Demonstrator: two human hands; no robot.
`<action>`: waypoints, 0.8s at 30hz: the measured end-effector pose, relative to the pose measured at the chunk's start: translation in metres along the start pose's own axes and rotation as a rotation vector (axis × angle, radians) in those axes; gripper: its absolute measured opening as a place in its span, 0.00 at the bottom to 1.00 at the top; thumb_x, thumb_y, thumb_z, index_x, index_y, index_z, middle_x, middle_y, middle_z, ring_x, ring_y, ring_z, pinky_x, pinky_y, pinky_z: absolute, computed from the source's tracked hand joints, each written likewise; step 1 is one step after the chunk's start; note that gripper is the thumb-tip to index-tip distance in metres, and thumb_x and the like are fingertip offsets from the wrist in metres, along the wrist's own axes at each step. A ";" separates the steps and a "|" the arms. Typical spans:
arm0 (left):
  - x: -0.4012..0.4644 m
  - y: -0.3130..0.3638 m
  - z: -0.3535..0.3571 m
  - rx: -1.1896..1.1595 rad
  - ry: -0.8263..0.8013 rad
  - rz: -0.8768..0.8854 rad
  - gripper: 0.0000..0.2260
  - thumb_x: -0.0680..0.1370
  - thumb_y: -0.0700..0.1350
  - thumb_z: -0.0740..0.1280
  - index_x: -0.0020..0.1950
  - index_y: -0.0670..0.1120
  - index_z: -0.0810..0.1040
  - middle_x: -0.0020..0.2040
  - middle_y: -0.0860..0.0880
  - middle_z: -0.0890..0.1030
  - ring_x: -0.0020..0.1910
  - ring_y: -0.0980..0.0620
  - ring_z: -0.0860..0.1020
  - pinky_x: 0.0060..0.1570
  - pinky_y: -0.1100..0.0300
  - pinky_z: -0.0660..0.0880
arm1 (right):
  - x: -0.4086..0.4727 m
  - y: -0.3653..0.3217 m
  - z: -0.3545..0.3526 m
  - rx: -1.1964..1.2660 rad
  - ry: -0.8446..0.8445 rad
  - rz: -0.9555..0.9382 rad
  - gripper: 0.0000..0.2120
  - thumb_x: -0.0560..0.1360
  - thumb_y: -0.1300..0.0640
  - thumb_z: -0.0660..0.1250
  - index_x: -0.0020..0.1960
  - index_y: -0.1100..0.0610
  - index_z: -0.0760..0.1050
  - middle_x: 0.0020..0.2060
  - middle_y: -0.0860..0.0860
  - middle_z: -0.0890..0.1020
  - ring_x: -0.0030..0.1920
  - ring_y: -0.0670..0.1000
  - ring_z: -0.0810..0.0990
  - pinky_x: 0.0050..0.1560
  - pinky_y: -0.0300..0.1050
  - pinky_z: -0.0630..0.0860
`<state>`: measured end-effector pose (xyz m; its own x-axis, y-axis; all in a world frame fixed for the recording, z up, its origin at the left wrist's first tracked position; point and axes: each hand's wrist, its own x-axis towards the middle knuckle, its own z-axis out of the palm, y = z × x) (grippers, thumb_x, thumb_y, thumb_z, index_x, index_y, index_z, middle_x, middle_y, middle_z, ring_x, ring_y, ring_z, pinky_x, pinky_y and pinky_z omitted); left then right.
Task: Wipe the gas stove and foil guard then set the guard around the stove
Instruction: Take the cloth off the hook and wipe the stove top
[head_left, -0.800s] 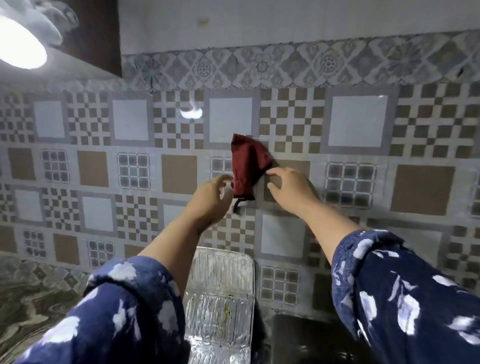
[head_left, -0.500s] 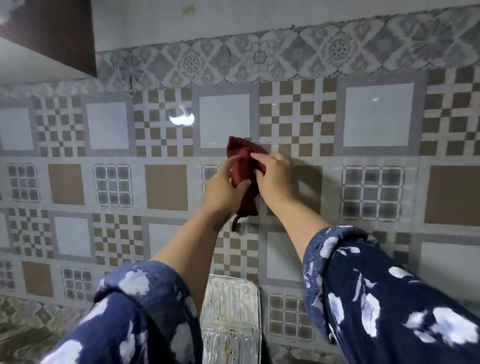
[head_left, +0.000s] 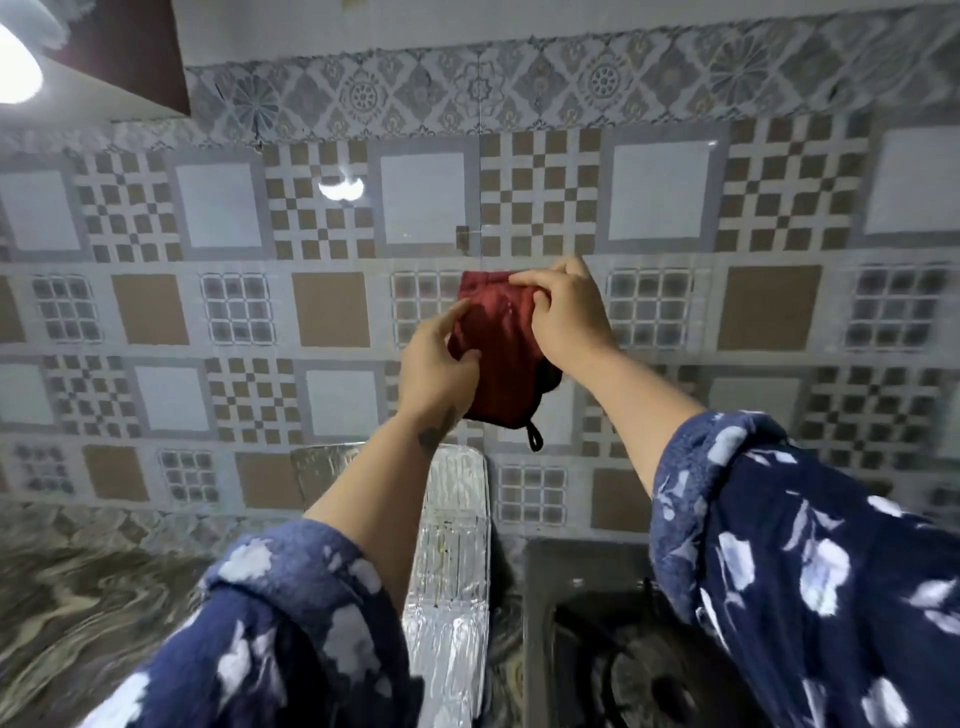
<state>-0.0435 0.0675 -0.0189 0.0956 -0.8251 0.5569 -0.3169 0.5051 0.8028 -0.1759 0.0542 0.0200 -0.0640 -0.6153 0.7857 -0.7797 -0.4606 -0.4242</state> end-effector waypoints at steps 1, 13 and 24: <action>-0.020 0.000 0.001 -0.034 -0.025 -0.028 0.26 0.73 0.31 0.62 0.68 0.52 0.72 0.61 0.50 0.77 0.54 0.55 0.78 0.60 0.53 0.76 | -0.019 -0.002 -0.009 -0.010 -0.024 0.041 0.19 0.77 0.68 0.54 0.59 0.57 0.79 0.49 0.51 0.67 0.54 0.53 0.74 0.58 0.33 0.65; -0.246 -0.005 -0.009 -0.178 -0.385 -0.285 0.26 0.67 0.38 0.69 0.65 0.48 0.75 0.57 0.47 0.82 0.55 0.49 0.81 0.61 0.50 0.76 | -0.240 -0.027 -0.102 -0.065 -0.238 0.562 0.18 0.74 0.68 0.58 0.56 0.58 0.81 0.59 0.54 0.81 0.63 0.52 0.76 0.64 0.38 0.67; -0.320 -0.062 -0.044 0.610 -0.630 -0.017 0.17 0.78 0.52 0.59 0.67 0.55 0.72 0.66 0.50 0.75 0.65 0.47 0.71 0.61 0.50 0.71 | -0.388 -0.031 -0.058 -0.544 -0.304 0.459 0.14 0.75 0.54 0.59 0.55 0.47 0.80 0.61 0.49 0.74 0.64 0.54 0.68 0.64 0.52 0.62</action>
<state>-0.0134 0.3116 -0.2377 -0.3770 -0.9085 0.1802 -0.7868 0.4168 0.4552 -0.1628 0.3444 -0.2455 -0.3422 -0.8534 0.3932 -0.9178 0.2139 -0.3346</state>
